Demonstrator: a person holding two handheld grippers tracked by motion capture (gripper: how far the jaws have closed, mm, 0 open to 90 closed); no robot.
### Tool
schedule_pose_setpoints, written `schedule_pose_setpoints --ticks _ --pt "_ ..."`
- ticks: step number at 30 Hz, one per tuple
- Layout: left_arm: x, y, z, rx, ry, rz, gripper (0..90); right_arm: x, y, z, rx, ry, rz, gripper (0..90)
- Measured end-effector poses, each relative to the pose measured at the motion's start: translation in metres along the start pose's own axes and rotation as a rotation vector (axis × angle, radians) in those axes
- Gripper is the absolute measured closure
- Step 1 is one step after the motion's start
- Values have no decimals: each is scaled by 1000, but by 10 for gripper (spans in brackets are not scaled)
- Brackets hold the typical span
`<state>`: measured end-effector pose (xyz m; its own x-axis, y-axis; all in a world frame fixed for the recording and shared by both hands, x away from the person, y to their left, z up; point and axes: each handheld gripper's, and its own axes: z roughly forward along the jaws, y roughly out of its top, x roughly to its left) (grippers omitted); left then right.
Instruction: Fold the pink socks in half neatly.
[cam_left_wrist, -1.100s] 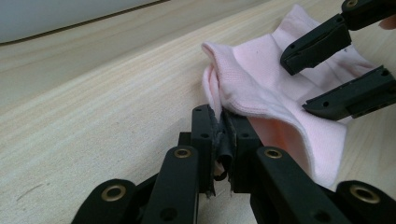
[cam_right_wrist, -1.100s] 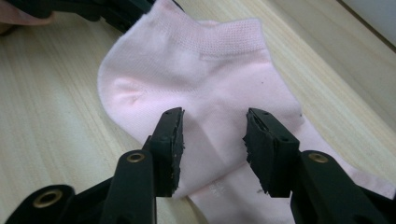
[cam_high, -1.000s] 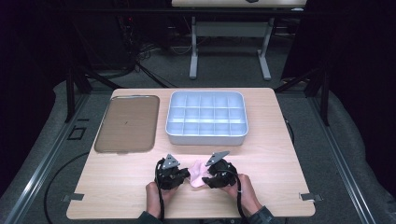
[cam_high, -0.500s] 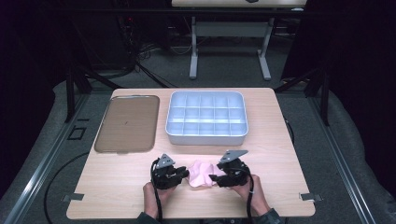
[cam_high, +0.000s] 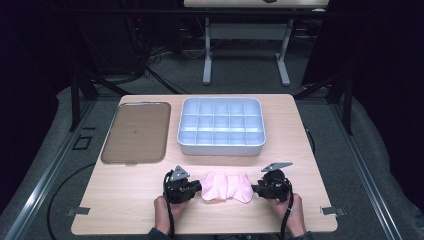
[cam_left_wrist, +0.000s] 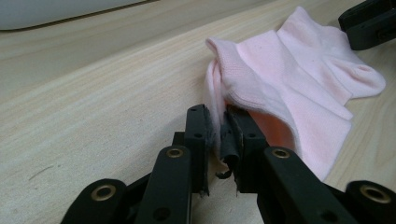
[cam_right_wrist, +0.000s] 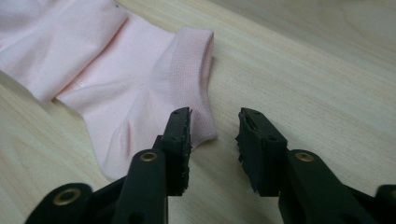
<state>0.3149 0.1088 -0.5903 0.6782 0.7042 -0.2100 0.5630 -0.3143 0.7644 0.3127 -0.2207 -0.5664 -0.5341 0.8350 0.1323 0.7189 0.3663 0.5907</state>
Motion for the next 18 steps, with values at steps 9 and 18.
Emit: schedule_pose_setpoints --ticks 9,18 --pt "0 0 0 1 0 -6 808 8 1 -8 -46 38 -11 845" --pt "0 0 0 0 -2 -12 810 31 22 -31 -90 92 -80 846"
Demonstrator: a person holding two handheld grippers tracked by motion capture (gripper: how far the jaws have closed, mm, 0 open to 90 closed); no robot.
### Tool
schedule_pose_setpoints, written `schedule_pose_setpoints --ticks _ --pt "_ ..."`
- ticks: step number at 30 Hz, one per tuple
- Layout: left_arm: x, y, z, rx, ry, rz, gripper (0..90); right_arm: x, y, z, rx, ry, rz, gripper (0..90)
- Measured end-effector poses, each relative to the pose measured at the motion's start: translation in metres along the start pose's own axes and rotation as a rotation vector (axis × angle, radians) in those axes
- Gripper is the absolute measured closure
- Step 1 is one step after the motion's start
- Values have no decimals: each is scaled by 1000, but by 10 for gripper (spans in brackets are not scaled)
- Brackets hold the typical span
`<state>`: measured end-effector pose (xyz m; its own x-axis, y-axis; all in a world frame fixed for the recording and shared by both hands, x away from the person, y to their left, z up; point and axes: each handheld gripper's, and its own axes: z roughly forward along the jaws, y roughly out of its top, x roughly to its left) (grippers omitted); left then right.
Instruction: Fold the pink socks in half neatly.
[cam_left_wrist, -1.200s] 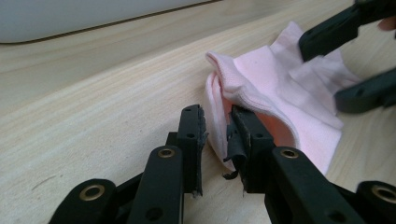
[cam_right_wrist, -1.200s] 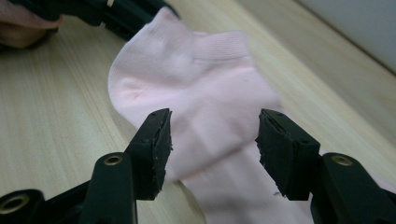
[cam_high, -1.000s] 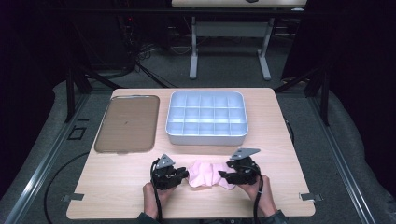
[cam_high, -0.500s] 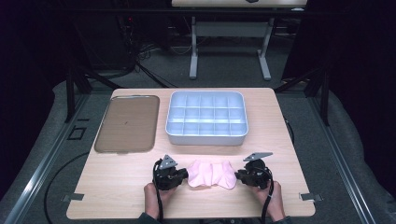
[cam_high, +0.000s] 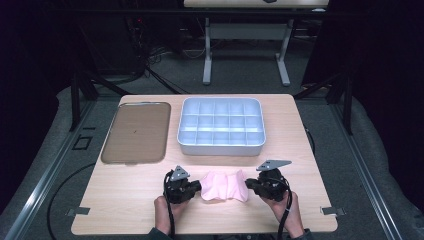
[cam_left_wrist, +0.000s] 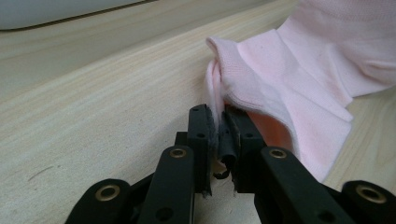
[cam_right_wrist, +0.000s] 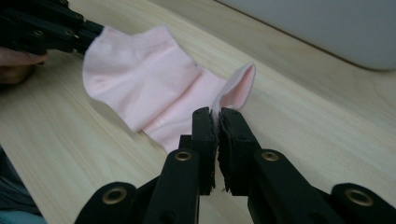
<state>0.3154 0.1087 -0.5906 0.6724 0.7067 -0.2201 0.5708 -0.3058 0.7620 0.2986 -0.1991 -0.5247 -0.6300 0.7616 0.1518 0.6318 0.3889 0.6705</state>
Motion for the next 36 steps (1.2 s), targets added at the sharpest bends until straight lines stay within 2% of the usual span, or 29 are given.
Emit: schedule_pose_setpoints --ticks 3,5,11,15,16,19,20,21,24,28,36 --pt "0 0 0 -1 3 0 810 5 7 -1 -4 16 -9 846" --pt "0 0 0 -1 3 -2 810 14 17 0 -7 39 -40 846" --pt "0 0 0 -2 0 0 810 28 34 8 -2 79 -82 846" --pt "1 0 0 -1 0 1 810 38 46 20 5 104 -108 846" --pt "0 0 1 -2 0 0 810 42 51 27 21 122 -118 846" --pt "0 0 1 -2 1 1 809 46 56 36 21 149 -123 846" --pt "0 0 0 -1 1 -2 809 51 59 44 41 166 -130 846" --pt "0 0 0 -1 1 1 809 51 59 44 41 166 -130 846" --pt "0 0 0 -1 1 1 809 55 62 58 63 189 -128 846" --pt "0 0 0 0 2 -1 809 56 63 66 57 194 -114 846" --pt "0 1 1 0 2 0 809 62 67 79 77 181 -126 846"
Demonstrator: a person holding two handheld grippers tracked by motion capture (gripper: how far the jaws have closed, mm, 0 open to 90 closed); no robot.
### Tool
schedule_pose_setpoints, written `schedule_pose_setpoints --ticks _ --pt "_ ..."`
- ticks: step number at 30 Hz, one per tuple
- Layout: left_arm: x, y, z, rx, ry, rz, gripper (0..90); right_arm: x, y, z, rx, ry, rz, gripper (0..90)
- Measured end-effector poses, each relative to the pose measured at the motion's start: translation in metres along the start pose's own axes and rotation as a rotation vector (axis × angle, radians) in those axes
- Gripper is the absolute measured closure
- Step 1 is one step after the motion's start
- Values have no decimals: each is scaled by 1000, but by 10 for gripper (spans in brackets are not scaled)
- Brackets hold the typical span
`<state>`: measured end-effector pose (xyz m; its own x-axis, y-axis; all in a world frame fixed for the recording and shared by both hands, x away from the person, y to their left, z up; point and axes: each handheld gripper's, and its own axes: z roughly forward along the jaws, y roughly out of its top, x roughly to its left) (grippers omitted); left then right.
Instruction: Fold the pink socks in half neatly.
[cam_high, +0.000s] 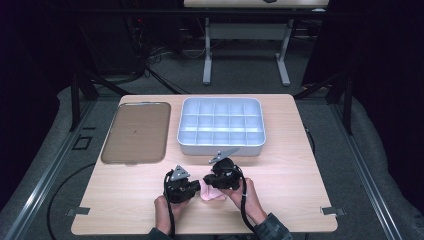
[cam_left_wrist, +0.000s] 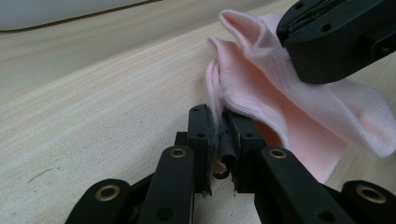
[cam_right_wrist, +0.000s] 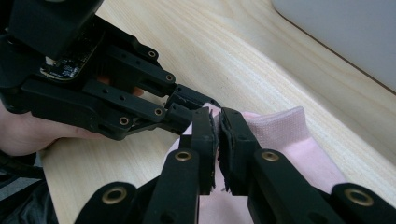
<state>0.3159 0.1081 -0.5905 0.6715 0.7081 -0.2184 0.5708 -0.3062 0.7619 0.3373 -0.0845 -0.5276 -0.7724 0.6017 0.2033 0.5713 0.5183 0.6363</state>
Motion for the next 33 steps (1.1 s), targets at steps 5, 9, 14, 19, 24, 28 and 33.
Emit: schedule_pose_setpoints --ticks 5,9,14,19,24,28,33 --pt "0 0 0 0 0 0 809 3 1 1 -25 -16 -1 847" --pt "0 0 0 0 1 0 809 4 0 6 -2 -4 -14 841" --pt "0 0 0 -1 2 1 808 1 -4 9 9 51 -19 790" --pt "0 0 0 -1 2 4 808 -9 -12 -19 -106 72 9 652" --pt "0 0 0 -2 2 0 808 -25 -29 -31 -55 -39 35 739" --pt "0 0 0 1 6 4 809 -25 -41 -14 43 -45 18 800" --pt "0 0 0 0 4 8 810 -21 -41 3 51 -18 15 814"
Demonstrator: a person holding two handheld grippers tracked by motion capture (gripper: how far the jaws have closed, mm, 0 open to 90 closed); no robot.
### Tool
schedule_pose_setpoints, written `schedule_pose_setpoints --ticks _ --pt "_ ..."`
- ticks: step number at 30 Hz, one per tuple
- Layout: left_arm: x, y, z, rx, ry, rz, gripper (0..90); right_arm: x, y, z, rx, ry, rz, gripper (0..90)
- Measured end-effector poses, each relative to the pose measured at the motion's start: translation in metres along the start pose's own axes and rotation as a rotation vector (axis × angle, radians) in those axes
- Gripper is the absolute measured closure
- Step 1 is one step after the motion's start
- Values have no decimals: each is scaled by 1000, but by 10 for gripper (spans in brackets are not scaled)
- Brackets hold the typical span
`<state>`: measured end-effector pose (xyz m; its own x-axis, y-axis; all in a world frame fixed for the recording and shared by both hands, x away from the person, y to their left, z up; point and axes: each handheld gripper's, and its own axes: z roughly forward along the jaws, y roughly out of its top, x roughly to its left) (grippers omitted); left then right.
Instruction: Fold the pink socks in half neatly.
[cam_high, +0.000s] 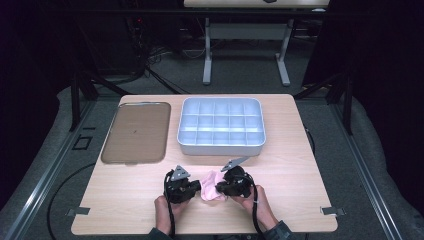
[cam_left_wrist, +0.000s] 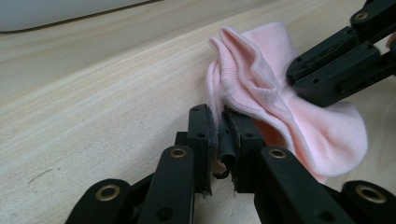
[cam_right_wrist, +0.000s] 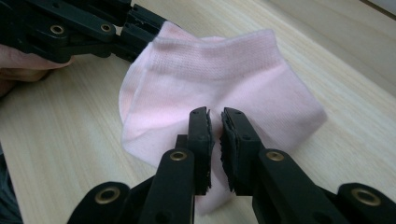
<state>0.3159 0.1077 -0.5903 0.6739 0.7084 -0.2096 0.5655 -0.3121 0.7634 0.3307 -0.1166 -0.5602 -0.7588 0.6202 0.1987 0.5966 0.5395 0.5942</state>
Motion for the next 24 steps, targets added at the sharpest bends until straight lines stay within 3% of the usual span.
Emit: schedule_pose_setpoints --ticks 10,13,18,20,21,22,23,24 --pt "0 -1 -3 -18 13 1 767 -1 -2 6 -9 -1 -12 802" --pt "2 0 -17 -71 29 -20 765 0 -3 5 -12 -3 -19 793" --pt "0 7 -36 -121 50 -3 816 -1 -5 5 -23 4 -16 791" --pt "-4 13 -40 -131 31 18 831 -2 -5 5 -24 4 -16 790" --pt "-12 20 -40 -135 0 49 836 -1 -6 6 -31 3 -7 790" --pt "-12 20 -40 -135 0 49 841 -1 -5 5 -18 -1 -18 790" --pt "-21 27 -37 -126 -35 102 842 -1 -5 5 -22 2 -16 790" --pt "-27 31 -34 -113 -35 135 845 -1 -6 5 -24 3 -14 790"
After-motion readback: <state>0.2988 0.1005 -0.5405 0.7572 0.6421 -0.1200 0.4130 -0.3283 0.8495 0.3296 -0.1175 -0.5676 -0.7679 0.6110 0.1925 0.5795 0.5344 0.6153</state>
